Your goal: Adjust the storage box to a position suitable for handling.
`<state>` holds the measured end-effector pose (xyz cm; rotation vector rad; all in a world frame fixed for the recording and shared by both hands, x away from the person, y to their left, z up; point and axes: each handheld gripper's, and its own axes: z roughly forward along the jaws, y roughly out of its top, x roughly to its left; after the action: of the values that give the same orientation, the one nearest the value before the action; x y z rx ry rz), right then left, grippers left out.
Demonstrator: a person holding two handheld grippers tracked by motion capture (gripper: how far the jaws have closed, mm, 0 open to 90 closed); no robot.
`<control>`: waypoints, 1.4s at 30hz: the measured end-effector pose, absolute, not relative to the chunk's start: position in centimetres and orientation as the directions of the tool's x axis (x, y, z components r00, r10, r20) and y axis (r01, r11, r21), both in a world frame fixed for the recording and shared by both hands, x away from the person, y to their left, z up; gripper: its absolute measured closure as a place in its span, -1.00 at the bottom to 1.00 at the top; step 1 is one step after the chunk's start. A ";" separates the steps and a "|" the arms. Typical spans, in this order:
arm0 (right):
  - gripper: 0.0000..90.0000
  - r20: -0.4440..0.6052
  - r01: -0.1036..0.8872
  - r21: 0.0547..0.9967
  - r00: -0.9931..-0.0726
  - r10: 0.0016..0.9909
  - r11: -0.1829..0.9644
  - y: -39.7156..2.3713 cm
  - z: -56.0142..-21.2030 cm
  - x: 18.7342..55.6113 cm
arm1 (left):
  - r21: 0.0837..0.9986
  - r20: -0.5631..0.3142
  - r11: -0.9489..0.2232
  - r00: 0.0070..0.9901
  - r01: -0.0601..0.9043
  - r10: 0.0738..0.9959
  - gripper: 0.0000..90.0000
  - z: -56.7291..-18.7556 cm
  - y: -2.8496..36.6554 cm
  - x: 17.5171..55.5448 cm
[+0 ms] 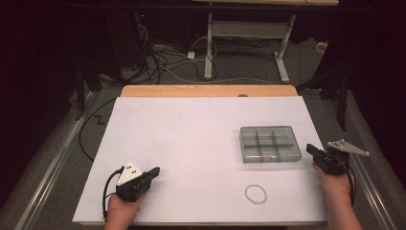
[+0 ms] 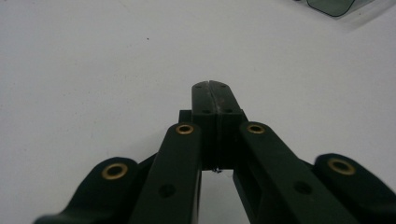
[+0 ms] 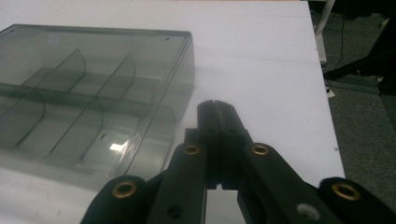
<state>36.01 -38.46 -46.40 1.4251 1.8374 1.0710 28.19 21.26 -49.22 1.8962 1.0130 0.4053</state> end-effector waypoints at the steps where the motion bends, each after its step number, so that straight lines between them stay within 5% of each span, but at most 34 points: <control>1: 1.00 0.032 0.503 0.857 -0.268 0.963 0.112 -38.5 -46.3 36.7 | 0.840 -0.140 -0.230 0.606 0.492 0.783 0.95 -49.2 21.4 28.3; 17: 1.00 0.034 0.523 0.841 -0.305 0.952 0.137 -37.3 -47.2 41.4 | 0.834 -0.144 -0.213 0.573 0.510 0.807 0.96 -49.2 22.4 28.8; 42: 1.00 0.071 0.553 0.821 -0.349 0.934 0.144 -36.3 -46.7 43.5 | 0.829 -0.141 -0.217 0.569 0.515 0.810 0.95 -49.3 22.2 28.8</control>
<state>43.50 -36.34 -46.70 1.4186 1.9650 1.0934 28.78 22.25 -49.30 1.8856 1.0732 0.4046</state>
